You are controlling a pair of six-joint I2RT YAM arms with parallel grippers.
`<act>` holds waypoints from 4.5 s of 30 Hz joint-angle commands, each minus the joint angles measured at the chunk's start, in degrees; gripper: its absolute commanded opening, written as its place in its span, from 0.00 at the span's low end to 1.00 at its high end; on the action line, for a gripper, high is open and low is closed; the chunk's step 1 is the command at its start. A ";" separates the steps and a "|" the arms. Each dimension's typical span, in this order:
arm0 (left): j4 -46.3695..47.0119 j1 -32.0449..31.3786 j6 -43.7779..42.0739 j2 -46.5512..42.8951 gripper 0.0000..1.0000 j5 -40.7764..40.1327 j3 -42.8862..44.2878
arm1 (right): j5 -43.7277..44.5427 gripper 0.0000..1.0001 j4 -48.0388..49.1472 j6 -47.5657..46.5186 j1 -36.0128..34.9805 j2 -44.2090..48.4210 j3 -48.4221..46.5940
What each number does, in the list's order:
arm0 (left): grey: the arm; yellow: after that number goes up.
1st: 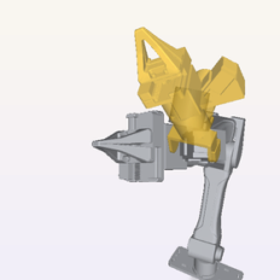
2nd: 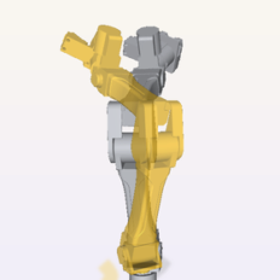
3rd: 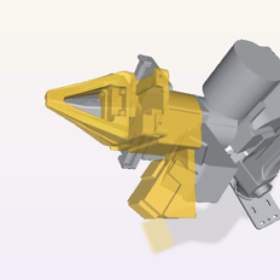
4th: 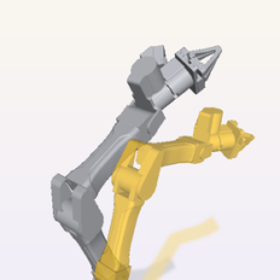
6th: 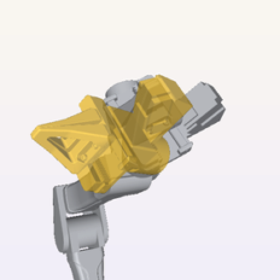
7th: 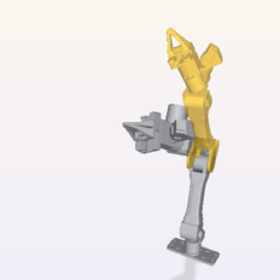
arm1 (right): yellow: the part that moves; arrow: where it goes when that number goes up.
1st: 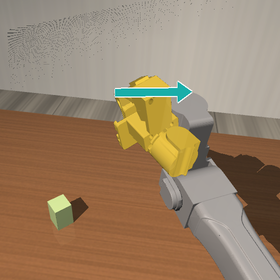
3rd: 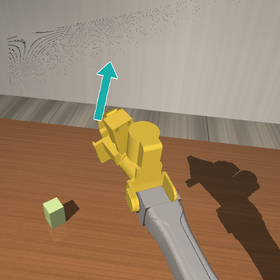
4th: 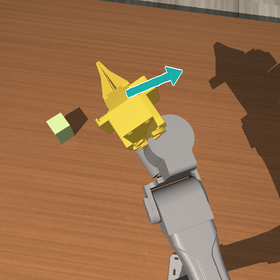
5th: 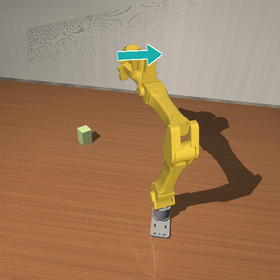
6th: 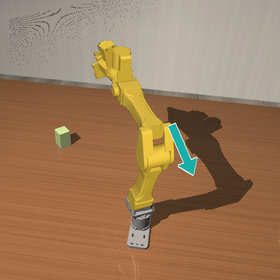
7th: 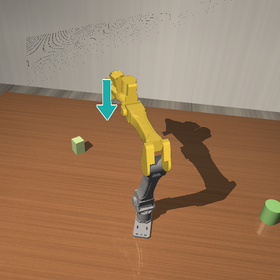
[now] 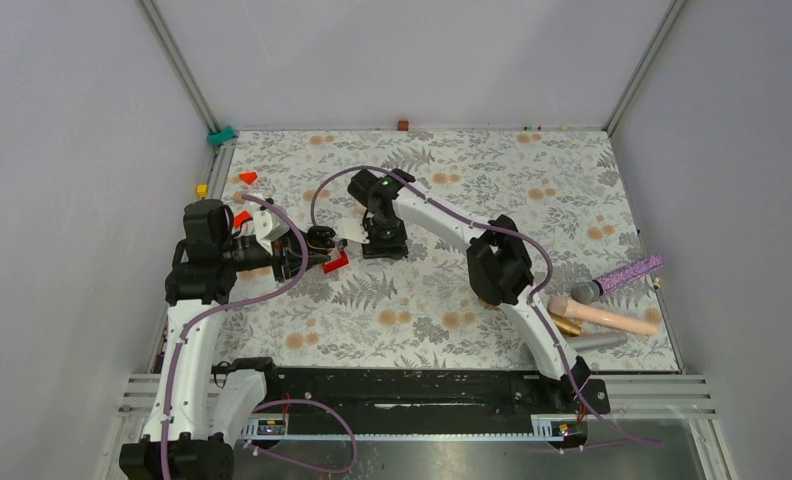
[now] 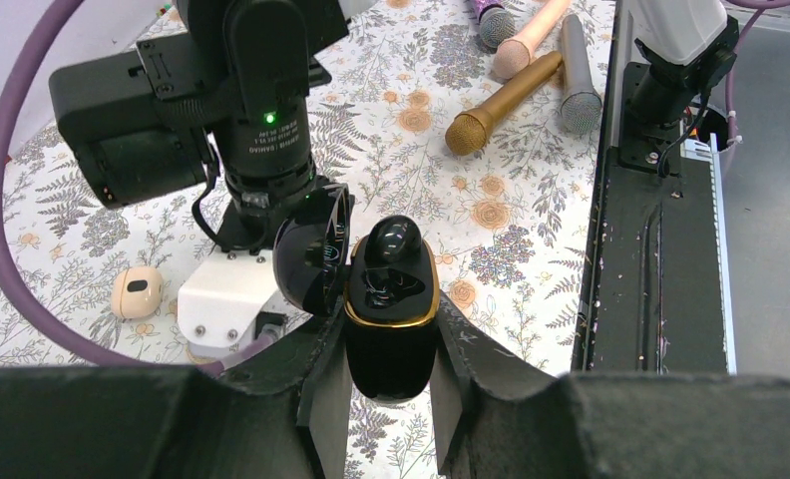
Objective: Insert the wireless bluetooth earbuds into the charging case
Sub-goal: Pick up the earbud from the center of the board.
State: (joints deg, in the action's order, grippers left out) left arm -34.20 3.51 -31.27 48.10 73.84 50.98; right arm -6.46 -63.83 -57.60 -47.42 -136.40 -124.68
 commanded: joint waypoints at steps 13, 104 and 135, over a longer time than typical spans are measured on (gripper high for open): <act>-0.19 0.45 -1.84 0.15 0.13 2.72 1.65 | 12.65 0.53 -4.73 -1.17 -3.56 -11.01 -13.96; 43.50 -9.66 38.86 9.59 0.15 -8.47 -4.77 | -14.59 0.16 53.29 83.63 13.83 25.27 50.50; 45.10 -9.66 39.14 9.34 0.16 -9.08 -5.59 | -20.99 0.38 54.76 83.09 14.15 26.70 53.79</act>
State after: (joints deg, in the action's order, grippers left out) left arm 7.46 -5.96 7.62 58.59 65.45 45.56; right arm -22.61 -8.71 27.75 -33.67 -111.59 -67.75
